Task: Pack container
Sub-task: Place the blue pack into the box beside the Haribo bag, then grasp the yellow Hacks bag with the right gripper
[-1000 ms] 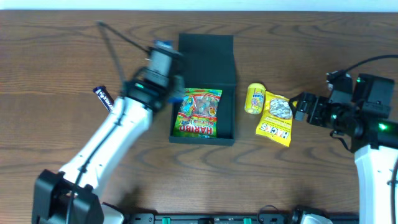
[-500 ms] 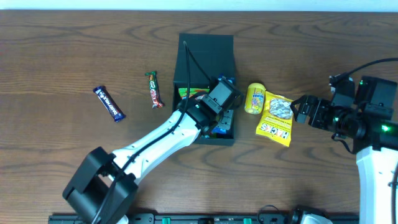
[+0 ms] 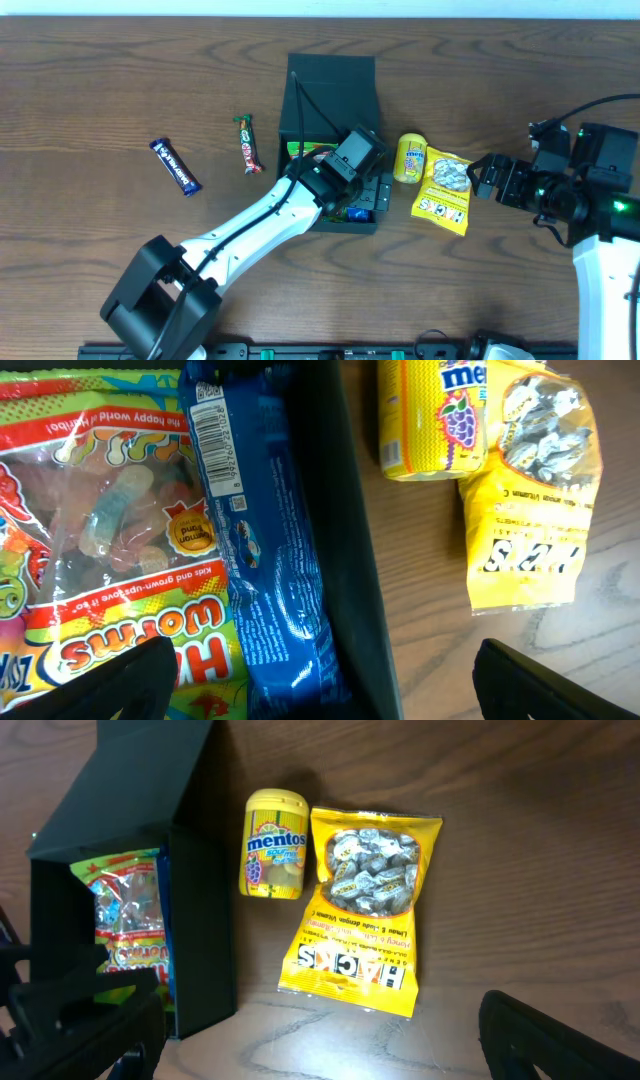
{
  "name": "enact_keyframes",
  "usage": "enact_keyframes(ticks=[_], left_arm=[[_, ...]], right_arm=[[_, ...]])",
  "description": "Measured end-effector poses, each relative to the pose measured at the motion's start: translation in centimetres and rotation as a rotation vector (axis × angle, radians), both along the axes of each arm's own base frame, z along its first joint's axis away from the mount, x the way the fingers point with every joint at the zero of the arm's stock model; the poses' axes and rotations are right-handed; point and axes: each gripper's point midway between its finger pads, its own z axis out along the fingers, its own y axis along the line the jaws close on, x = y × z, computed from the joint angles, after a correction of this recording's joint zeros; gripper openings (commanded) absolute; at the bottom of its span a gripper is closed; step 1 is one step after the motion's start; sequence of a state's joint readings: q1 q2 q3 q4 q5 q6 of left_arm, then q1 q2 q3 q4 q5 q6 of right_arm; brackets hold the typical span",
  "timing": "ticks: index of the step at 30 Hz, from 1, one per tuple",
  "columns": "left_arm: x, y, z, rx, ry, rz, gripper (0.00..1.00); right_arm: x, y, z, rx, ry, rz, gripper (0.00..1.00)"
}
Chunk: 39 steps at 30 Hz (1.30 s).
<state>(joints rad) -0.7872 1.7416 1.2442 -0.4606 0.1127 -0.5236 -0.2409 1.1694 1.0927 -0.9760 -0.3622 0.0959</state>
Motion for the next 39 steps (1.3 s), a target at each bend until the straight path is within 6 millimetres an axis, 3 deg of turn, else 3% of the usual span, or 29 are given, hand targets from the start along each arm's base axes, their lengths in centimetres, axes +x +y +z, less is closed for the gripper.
enact_keyframes(ticks=[2,3,7,11,14,19,26,32,39], left_arm=[[0.2,0.1,0.6,-0.002,-0.020,0.004,1.00],[0.4,0.3,1.0,0.000,-0.035,0.010,0.90],[1.4,1.8,2.2,0.038,-0.098,0.063,0.37],[3.0,5.1,1.8,0.111,-0.105,0.141,0.31],[4.6,7.3,1.7,0.139,-0.120,0.190,0.08],[5.1,9.1,-0.2,0.191,-0.096,0.193,0.08],[5.3,7.4,-4.2,0.190,-0.043,0.126,0.08],[4.5,7.5,-7.9,0.234,0.040,0.105,0.09],[4.4,8.1,-8.3,0.264,0.046,0.109,0.06]], right_arm=[[0.0,0.0,0.0,0.000,0.000,0.000,0.99],[0.0,0.0,0.0,0.000,0.000,0.000,0.99],[0.0,0.0,0.0,0.000,0.000,0.000,0.99],[0.0,0.0,0.0,0.000,0.000,0.000,0.99],[0.0,0.0,0.0,0.000,0.000,0.000,0.99],[0.0,0.0,0.0,0.000,-0.001,0.000,0.99],[0.0,0.0,0.0,0.000,0.000,0.000,0.99],[0.0,0.0,0.0,0.000,-0.001,0.000,0.99],[0.0,0.0,0.0,0.000,0.000,0.000,0.99]])
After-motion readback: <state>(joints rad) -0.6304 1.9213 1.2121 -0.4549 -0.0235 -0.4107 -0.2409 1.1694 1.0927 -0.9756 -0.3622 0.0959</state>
